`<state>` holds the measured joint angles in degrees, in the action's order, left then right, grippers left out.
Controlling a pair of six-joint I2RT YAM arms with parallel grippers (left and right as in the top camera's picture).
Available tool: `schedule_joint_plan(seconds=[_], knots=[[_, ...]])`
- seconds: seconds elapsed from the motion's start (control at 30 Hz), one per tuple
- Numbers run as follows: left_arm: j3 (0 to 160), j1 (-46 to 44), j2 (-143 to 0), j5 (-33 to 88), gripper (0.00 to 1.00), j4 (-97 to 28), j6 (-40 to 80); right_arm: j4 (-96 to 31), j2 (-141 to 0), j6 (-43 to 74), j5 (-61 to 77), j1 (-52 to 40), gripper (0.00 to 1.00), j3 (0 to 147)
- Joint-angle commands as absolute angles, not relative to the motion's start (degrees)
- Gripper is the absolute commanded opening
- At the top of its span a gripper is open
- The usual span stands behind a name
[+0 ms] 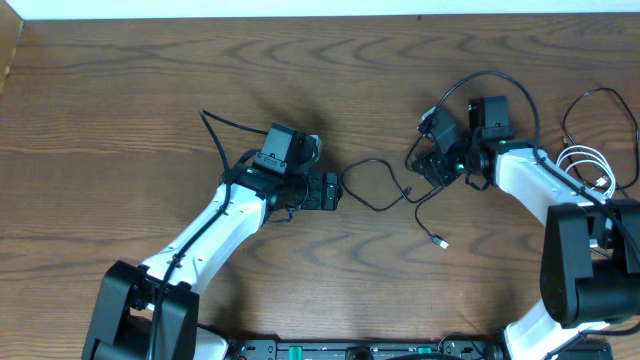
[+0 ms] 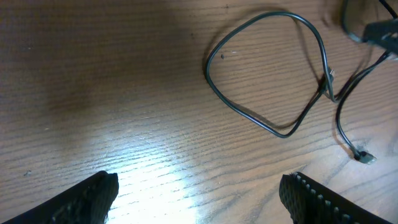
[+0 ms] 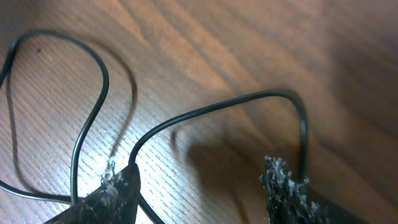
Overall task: Untangle cables
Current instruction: 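Move the right gripper back to the remaining black cable near the left gripper, then grasp the black cable with the right gripper and lift it up-right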
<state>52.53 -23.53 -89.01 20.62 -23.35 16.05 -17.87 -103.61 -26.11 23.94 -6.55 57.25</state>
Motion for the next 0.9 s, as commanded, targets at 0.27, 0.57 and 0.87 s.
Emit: schedule_joint_plan(seconds=[0.27, 0.57, 0.87], knots=[[51.75, -23.59, -88.73, 19.81, 0.87, -23.53, 15.27, -18.70, -102.43, -25.91, 24.34, -7.60, 0.59, 57.71], [51.75, -23.59, -88.73, 19.81, 0.87, -23.53, 15.27, -20.91, -93.60, -25.36, 24.34, -7.60, 0.59, 58.19], [51.75, -23.59, -88.73, 19.81, 0.87, -23.55, 15.27, -27.51, -98.39, -29.28, 23.92, -7.62, 0.63, 58.04]])
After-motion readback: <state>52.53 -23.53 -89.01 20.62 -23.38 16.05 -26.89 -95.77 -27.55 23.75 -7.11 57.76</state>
